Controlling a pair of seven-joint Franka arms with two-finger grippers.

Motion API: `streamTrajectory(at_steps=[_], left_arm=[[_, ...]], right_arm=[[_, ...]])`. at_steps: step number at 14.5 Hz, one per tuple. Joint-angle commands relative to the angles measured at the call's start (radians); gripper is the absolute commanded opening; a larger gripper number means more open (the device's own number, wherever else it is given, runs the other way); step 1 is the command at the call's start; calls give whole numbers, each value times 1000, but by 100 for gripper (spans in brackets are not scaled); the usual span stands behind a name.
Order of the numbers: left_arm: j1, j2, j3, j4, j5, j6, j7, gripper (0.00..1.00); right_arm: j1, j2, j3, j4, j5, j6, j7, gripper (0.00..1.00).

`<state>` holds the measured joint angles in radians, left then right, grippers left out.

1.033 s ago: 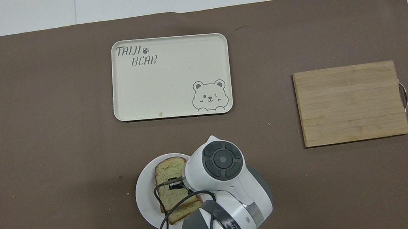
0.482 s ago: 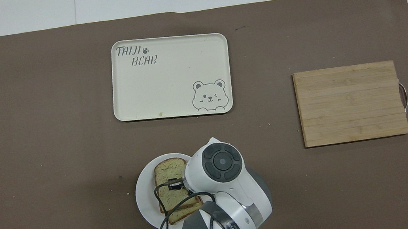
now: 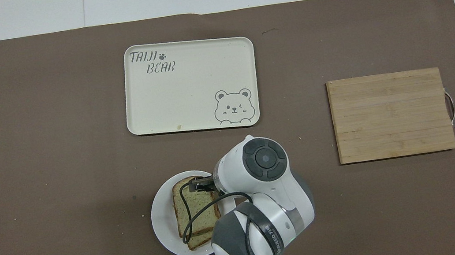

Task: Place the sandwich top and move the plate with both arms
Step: 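Lower the bread onto the egg toast and open the right gripper, then withdraw the right gripper while the left gripper reaches toward the plate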

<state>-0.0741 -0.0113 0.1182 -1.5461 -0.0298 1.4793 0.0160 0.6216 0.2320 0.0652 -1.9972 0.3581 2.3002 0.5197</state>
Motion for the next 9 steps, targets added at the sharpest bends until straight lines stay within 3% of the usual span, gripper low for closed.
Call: streamTrajectory(at_steps=[1,9], left_arm=[[-3,-10,3,1,7,-17,-8,100],[-21,-45,-51,-9,-8,-39,-15,100]], right_arm=[[-54,-16,2,8,-11,-4,-36,100],[-243,-126,2,9,-83,-143,-85,100]])
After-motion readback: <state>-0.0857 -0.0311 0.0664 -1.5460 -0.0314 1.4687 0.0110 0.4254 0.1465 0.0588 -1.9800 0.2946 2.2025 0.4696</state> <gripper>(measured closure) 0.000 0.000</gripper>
